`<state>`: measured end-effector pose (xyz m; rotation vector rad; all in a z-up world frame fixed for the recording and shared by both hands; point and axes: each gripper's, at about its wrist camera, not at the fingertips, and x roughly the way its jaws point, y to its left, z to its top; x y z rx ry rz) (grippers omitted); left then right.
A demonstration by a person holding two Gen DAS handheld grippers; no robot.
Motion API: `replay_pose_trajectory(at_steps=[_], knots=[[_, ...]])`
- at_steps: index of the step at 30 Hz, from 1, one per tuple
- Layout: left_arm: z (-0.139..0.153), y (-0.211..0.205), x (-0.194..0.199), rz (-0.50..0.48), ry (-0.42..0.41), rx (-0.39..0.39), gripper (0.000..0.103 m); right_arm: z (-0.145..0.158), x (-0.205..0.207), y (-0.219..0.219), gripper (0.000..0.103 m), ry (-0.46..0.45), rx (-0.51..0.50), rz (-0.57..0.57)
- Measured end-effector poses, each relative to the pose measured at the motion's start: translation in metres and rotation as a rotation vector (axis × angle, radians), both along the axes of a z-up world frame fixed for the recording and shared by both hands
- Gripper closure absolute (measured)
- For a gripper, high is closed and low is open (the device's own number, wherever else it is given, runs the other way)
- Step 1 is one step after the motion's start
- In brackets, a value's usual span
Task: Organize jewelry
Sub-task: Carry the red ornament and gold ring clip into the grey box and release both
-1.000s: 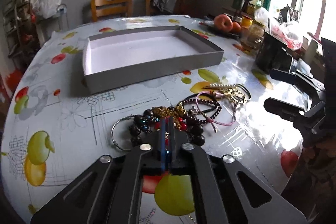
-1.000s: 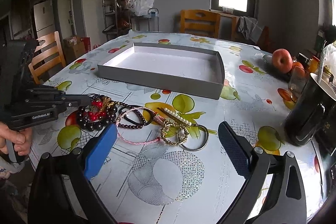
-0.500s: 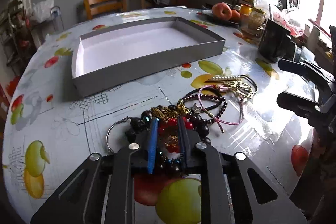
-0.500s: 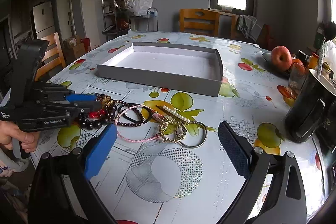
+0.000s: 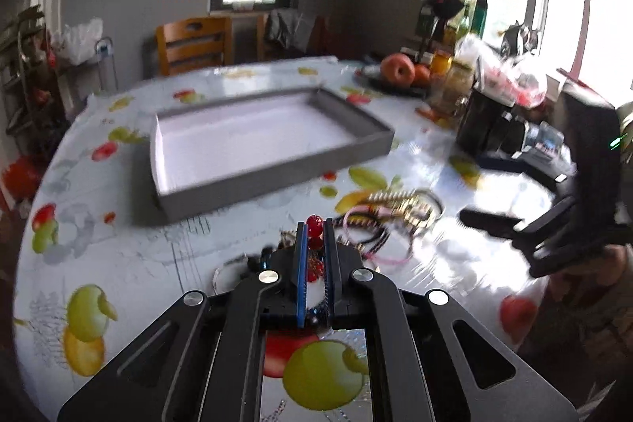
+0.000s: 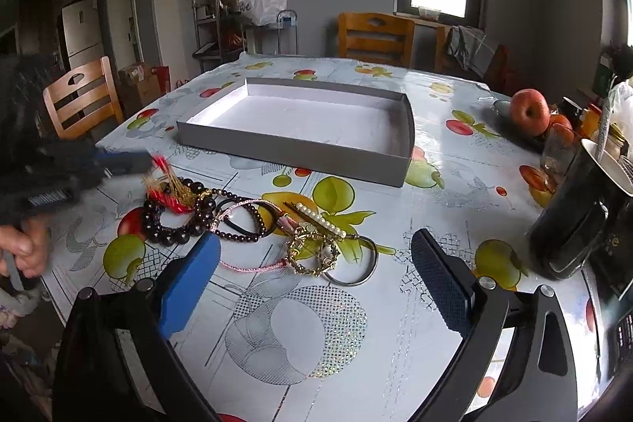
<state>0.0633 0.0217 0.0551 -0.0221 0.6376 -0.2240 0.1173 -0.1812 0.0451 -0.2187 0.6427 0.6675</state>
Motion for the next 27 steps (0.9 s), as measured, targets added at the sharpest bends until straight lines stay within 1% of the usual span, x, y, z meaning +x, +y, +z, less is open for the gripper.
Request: replay_pose_trajectory(at_steps=[3,5,6,7,8,13,18,20,21,22,27], knots=[[0.017,0.002,-0.007,0.001,-0.040,-0.010,0.095,-0.008,0.008,0.003,0.009,0.044,-0.015,0.009],[0.025,0.003,-0.010,0.004,-0.058,-0.013,0.095,-0.014,0.013,0.006,0.020,0.077,-0.036,0.007],[0.029,0.004,-0.013,0.007,-0.069,-0.011,0.095,-0.017,0.016,0.007,0.023,0.089,-0.048,0.008],[0.031,0.004,-0.014,0.009,-0.075,-0.011,0.095,-0.019,0.017,0.008,0.030,0.094,-0.056,0.010],[0.032,0.005,-0.015,0.011,-0.079,-0.012,0.095,-0.021,0.019,0.009,0.034,0.104,-0.065,0.013],[0.037,0.009,-0.015,0.015,-0.084,-0.006,0.095,-0.027,0.024,0.018,0.035,0.141,-0.081,0.054],[0.040,0.012,-0.014,0.012,-0.088,-0.005,0.095,-0.033,0.033,0.026,0.035,0.165,-0.111,0.053],[0.043,0.014,-0.013,0.010,-0.092,-0.007,0.095,-0.035,0.036,0.028,0.040,0.179,-0.120,0.057],[0.046,0.015,-0.013,0.010,-0.095,-0.007,0.095,-0.038,0.037,0.029,0.050,0.184,-0.125,0.060],[0.049,0.016,-0.012,0.010,-0.098,-0.007,0.095,-0.039,0.038,0.029,0.062,0.185,-0.128,0.057],[0.063,0.019,-0.011,0.004,-0.115,0.003,0.095,-0.035,0.034,0.023,0.062,0.173,-0.101,0.056]])
